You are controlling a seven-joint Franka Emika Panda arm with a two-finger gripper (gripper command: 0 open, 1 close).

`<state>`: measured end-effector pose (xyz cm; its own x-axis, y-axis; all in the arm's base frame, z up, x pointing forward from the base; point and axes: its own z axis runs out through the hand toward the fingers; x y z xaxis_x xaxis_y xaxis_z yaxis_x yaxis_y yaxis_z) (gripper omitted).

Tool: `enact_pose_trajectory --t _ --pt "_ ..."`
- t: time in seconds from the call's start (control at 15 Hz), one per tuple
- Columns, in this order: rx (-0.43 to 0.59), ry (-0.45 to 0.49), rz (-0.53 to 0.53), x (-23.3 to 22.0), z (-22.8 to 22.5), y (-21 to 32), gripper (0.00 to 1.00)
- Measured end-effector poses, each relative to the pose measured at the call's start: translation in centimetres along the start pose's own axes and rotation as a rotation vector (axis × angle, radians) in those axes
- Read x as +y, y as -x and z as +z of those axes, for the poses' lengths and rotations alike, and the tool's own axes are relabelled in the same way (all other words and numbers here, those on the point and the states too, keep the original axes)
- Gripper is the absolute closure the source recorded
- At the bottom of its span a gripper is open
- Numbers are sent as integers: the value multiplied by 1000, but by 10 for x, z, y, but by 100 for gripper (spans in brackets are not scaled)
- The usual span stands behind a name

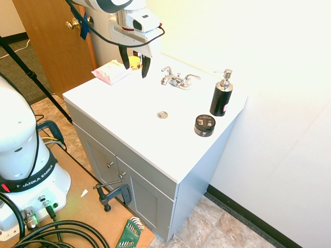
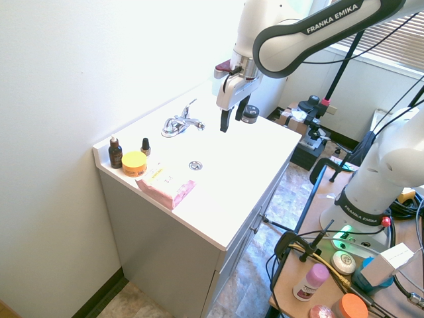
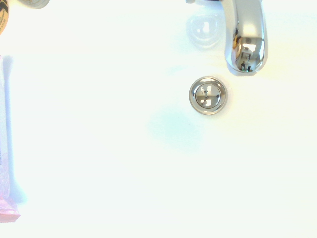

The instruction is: Turn off the hot water

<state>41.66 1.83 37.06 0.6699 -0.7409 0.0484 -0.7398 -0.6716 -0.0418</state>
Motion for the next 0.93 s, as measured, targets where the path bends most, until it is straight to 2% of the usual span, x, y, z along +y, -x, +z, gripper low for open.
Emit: enact_pose_trajectory --t 0.27,0.93 --pt "32 10 35 -3 4 -4 0" --pt "434 107 234 -85 20 -60 0"
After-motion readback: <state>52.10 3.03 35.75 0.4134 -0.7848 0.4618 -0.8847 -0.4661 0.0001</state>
